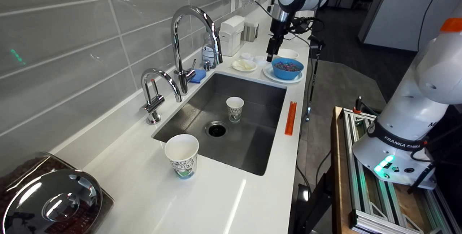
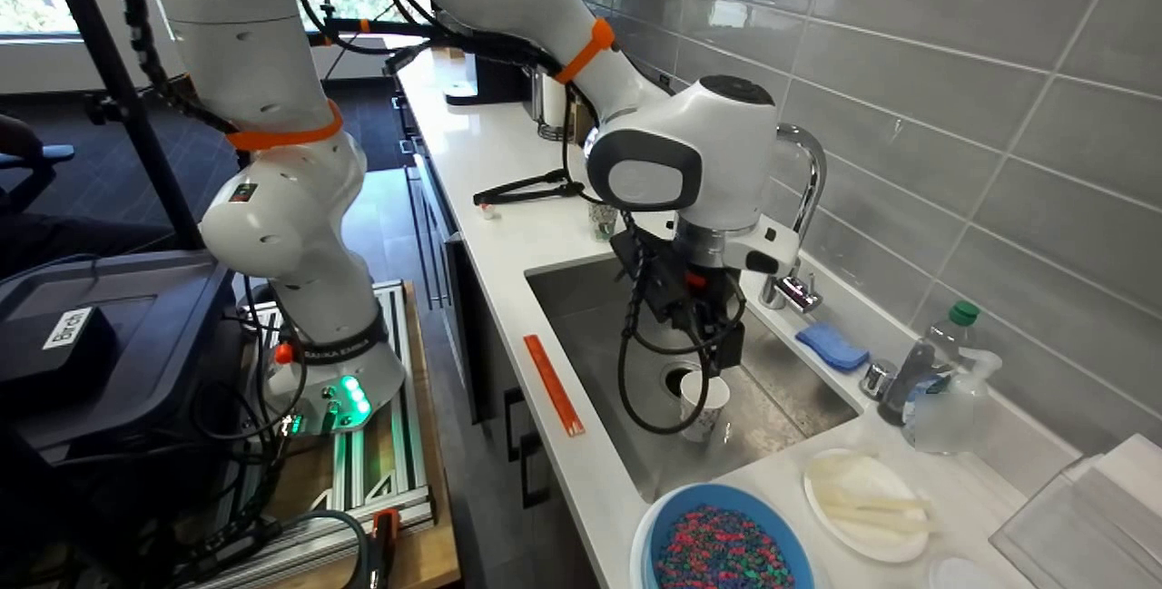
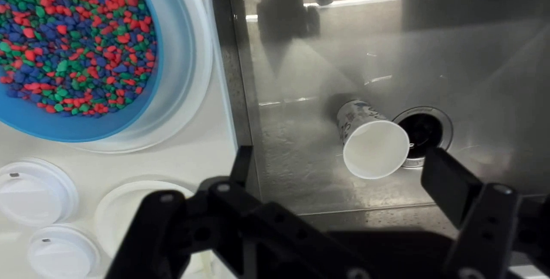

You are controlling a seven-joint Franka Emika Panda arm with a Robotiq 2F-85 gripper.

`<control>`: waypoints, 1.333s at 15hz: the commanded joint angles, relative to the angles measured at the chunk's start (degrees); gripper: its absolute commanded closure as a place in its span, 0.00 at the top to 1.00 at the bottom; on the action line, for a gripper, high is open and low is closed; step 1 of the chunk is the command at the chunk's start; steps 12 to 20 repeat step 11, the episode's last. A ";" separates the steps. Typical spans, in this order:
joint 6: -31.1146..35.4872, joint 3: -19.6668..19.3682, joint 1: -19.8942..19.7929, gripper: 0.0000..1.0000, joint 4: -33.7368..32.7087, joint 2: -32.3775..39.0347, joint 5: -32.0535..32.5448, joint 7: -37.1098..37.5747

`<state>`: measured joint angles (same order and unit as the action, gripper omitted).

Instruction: Pick up the plastic knife and put it on the white plate on the right

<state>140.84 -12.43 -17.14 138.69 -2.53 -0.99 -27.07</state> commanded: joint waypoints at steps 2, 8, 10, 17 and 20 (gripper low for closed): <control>-2.92 -0.37 2.69 1.00 3.72 -5.18 2.04 -1.68; -2.43 0.26 5.21 1.00 4.66 -6.10 3.27 0.62; -2.62 0.55 5.66 1.00 4.73 -6.07 4.08 1.48; -2.07 0.71 5.71 1.00 4.97 -6.13 5.00 2.49; -2.07 0.71 5.71 1.00 4.97 -6.13 5.00 2.49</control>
